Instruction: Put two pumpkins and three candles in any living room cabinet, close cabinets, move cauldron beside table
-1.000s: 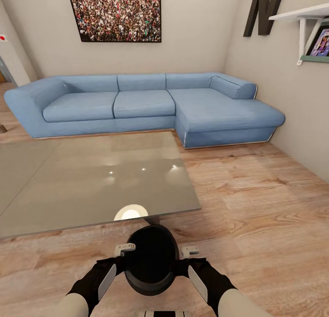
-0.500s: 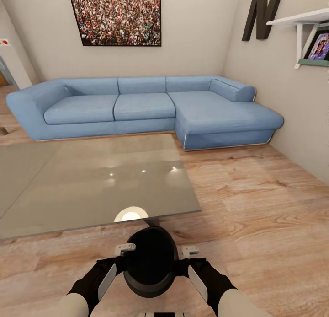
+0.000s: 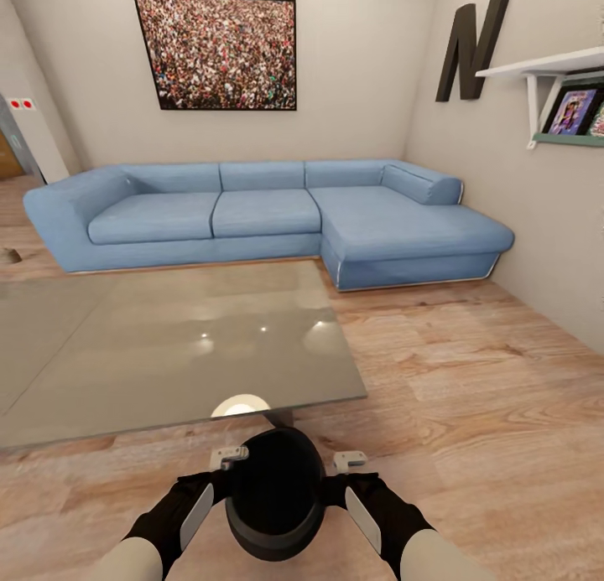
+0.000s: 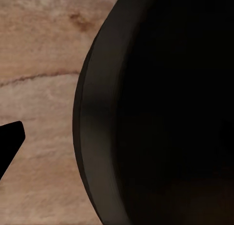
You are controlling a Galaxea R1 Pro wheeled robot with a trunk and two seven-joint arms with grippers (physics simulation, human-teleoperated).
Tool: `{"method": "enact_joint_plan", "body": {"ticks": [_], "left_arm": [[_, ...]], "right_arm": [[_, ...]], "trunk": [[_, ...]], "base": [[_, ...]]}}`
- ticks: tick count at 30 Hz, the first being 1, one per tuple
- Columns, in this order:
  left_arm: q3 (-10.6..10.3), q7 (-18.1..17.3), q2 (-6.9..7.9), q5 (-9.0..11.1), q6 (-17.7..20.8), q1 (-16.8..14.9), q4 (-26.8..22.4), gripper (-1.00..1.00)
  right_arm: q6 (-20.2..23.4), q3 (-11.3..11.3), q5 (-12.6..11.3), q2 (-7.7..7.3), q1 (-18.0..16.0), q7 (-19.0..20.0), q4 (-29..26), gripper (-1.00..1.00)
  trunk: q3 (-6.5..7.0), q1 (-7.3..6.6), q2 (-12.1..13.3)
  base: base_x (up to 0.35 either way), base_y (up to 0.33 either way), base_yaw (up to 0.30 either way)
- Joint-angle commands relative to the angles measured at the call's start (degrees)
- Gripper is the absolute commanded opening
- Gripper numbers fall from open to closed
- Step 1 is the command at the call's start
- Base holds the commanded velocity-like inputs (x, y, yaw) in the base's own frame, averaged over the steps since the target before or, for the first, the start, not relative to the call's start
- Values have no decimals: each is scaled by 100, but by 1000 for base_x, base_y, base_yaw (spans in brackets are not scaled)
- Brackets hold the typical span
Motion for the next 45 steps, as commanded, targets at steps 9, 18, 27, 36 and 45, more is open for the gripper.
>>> {"method": "enact_joint_plan", "body": {"ticks": [9, 18, 27, 36, 45], "left_arm": [[-16, 25, -1, 76, 87, -1, -24, 100], [-9, -17, 6, 89, 99, -1, -26, 100], [-6, -20, 8, 92, 99, -1, -26, 100], [-6, -32, 8, 96, 100, -2, -26, 100], [-6, -33, 8, 96, 100, -2, -26, 100]], "right_arm": [[20, 14, -32, 0, -2, -25, -5, 100], [15, 15, -32, 0, -2, -25, -6, 100], [22, 15, -32, 0, -2, -25, -6, 100], [15, 15, -32, 0, -2, -17, -8, 100], [28, 10, -32, 0, -2, 421, -15, 100]], "trunk": [[195, -24, 10], [395, -47, 22], [594, -70, 35], [793, -94, 47], [955, -291, 408]], "base": [[0, 0, 0], [-79, 0, 0], [-56, 0, 0], [-116, 23, 0], [-21, 5, 0]]}}
